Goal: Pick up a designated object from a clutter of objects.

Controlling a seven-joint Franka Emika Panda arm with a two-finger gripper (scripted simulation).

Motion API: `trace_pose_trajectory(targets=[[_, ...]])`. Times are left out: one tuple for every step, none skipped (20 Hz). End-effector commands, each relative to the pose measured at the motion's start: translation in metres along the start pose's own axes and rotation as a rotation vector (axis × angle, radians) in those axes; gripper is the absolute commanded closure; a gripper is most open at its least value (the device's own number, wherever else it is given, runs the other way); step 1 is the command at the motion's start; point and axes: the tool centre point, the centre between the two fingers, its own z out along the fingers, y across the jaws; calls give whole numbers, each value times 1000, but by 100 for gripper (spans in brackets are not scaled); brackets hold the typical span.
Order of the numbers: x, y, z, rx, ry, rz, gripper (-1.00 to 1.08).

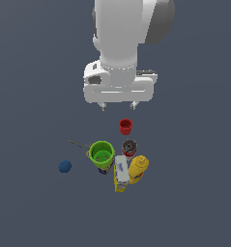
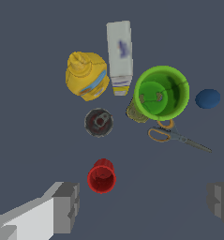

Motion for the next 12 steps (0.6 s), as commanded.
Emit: trace_pose_trajectory(targets=[[0,0,0,0,0,0,-92],[0,1,0,0,0,0,-92],[0,1,0,-1,-1,-1,-92],[1,2,0,-3,-2,-2,-92],[1,4,-1,-6,-3,-4,-92],[2,6,-1,-9,-5,-6,-92],[2,9,-2,-12,-6,-9,-92],[3,10,-2,-15,-7,-10,-92],[3,11,-2,-16,-8,-11,-92],[3,12,-3,-17,-9,-12,-92],[3,12,-3,-17,-9,-12,-92],[3,12,-2,-16,-8,-11,-92]])
